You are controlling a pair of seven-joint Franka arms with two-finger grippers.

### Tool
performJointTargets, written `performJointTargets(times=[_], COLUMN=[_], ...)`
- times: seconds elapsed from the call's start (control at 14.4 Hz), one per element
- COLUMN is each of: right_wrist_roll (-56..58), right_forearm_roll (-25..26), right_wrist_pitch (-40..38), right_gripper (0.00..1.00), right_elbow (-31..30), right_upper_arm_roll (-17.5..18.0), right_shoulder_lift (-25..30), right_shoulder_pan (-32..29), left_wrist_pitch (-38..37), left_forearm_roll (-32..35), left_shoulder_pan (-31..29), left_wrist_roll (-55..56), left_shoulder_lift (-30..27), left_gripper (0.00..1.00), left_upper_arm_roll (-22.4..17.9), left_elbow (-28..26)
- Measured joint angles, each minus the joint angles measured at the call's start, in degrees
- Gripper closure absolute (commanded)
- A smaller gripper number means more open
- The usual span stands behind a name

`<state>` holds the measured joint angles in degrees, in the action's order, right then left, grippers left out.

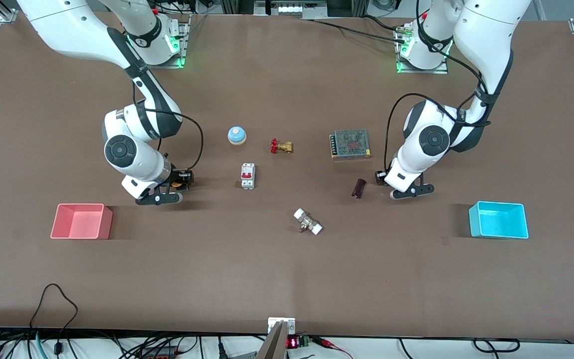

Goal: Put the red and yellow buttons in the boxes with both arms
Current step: 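Carry the yellow button to the pink box while the left gripper carries red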

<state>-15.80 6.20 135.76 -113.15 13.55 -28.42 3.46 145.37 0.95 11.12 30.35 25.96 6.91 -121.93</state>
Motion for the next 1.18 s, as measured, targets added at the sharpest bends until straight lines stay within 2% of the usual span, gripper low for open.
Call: performJointTargets(times=[0.07,0.21,0.49,0.63,0.77,0.91,1.18], right_wrist_roll=[0.0,0.01,0.61,1.18,3.39,5.53,11.45], right_forearm_roll=[0.04,0.06,0.15,0.38,0.42,0.4,0.38], right_wrist_pitch=[0.03,0.04,0.29,-0.51,-4.76,-9.91,-15.86], right_gripper=[0.77,0.77,0.77,0.77,0.77,0.77,0.77], right_elbow=[0.0,0.0,0.29,1.3,3.47,6.51,13.12], right_upper_arm_roll=[0.0,0.0,-0.02,-0.12,-0.24,-0.61,-4.77], right_shoulder_lift=[-0.03,-0.06,0.14,1.51,4.14,7.11,9.48], right_shoulder_pan=[0.0,0.01,-0.04,-0.54,-1.9,-3.61,-5.91], left_wrist_pitch=[-0.58,-5.29,-20.41,-24.82,-25.86,-25.87,-25.86], left_forearm_roll=[0.0,0.01,0.02,0.03,0.5,3.73,7.21], left_shoulder_pan=[-0.09,-0.38,-2.95,-5.4,-8.25,-11.26,-18.12], left_wrist_roll=[-0.04,-0.85,-7.87,-12.62,-18.58,-24.27,-34.23], left_shoulder_lift=[-0.26,-1.15,-2.42,-2.42,-2.3,-1.52,3.04], left_gripper=[0.76,0.76,0.76,0.75,0.75,0.75,0.75], left_upper_arm_roll=[-0.15,-0.54,-1.35,-1.53,-1.62,-1.69,-1.9], left_elbow=[0.49,3.09,13.52,17.82,19.68,21.49,27.52])
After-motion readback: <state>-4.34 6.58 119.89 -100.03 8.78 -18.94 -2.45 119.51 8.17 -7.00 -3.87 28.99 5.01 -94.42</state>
